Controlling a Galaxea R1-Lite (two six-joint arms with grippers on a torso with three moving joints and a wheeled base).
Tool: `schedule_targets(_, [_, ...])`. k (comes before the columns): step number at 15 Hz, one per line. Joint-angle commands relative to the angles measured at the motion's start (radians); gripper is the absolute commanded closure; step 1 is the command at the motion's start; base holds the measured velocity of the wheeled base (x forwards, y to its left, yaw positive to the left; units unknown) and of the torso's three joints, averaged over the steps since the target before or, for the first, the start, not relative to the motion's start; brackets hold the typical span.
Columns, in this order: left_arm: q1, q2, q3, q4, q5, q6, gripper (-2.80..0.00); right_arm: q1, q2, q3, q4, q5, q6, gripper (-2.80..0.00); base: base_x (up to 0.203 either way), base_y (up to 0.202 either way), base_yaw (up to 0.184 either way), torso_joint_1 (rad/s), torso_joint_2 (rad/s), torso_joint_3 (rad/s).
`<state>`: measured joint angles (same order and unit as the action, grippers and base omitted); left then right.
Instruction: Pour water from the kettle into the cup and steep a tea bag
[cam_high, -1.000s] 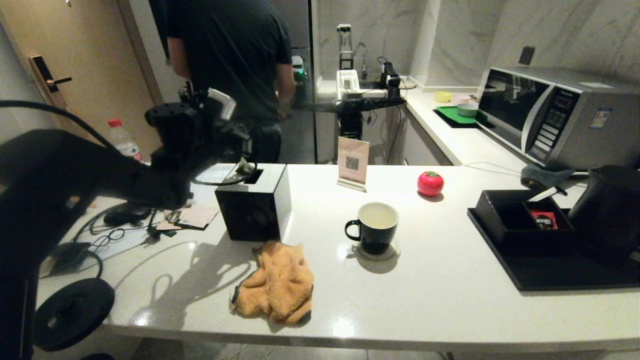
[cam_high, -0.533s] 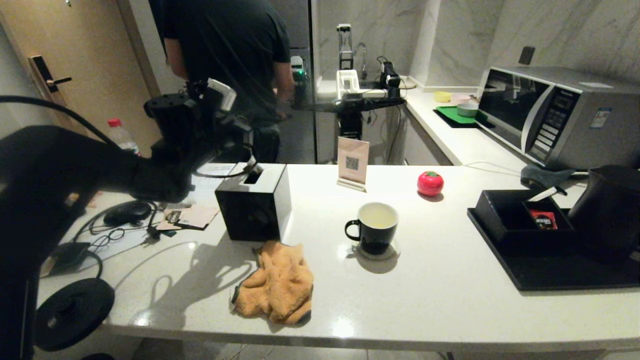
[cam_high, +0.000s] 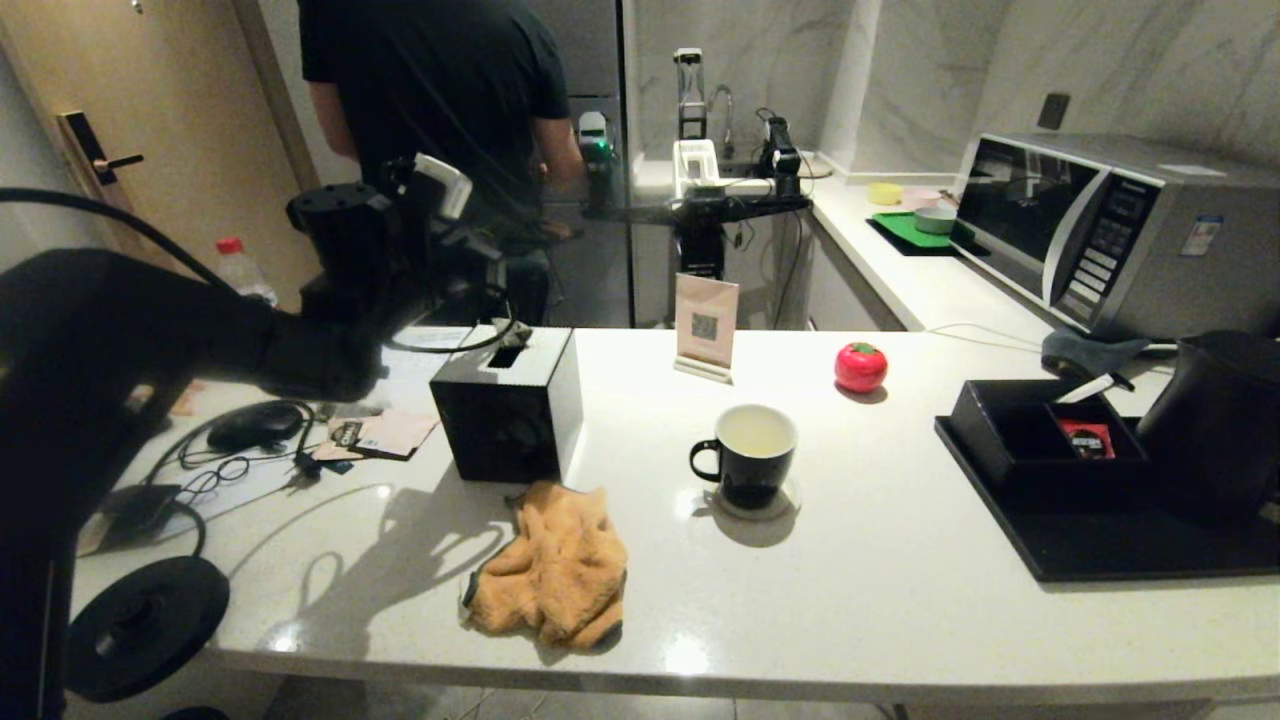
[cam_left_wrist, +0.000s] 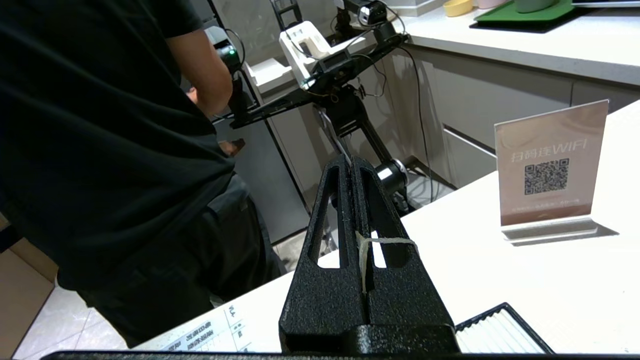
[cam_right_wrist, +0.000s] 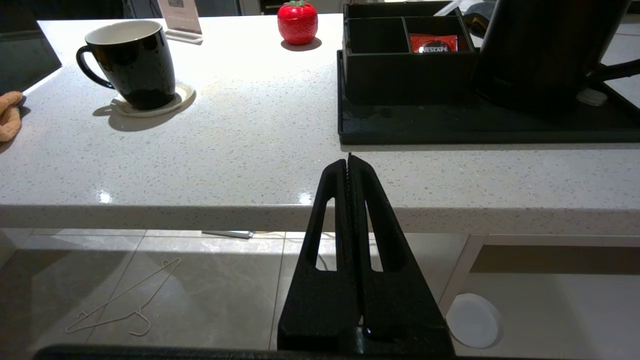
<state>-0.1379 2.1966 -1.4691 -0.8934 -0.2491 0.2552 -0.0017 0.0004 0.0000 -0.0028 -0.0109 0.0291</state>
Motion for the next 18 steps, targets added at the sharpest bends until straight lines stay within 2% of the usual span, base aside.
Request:
schedule_targets(1, [-0.002, 0.0, 0.003, -0.009, -0.001, 0.001, 0.0, 0.0, 0.0, 0.0, 0.0, 0.0, 0.0, 0.0, 0.0, 0.0, 0.0, 0.0, 0.0, 0.0])
schedule_targets(5, [-0.008, -0.001, 0.017, -0.015, -0.001, 0.001, 0.0, 0.0, 0.0, 0.0, 0.0, 0.0, 0.0, 0.0, 0.0, 0.0, 0.0, 0.0, 0.0, 0.0])
schedule_targets(10, [-0.006, -0.031, 0.138, -0.077, -0.001, -0.001, 0.0, 0.0, 0.0, 0.0, 0.0, 0.0, 0.0, 0.0, 0.0, 0.0, 0.0, 0.0, 0.0, 0.0])
schedule_targets(15, [-0.006, -0.082, 0.225, -0.084, 0.0, -0.001, 0.0, 0.0, 0.0, 0.0, 0.0, 0.0, 0.0, 0.0, 0.0, 0.0, 0.0, 0.0, 0.0, 0.0])
schedule_targets(18, [-0.006, -0.083, 0.236, -0.085, -0.001, 0.001, 0.0, 0.0, 0.0, 0.0, 0.0, 0.0, 0.0, 0.0, 0.0, 0.0, 0.0, 0.0, 0.0, 0.0])
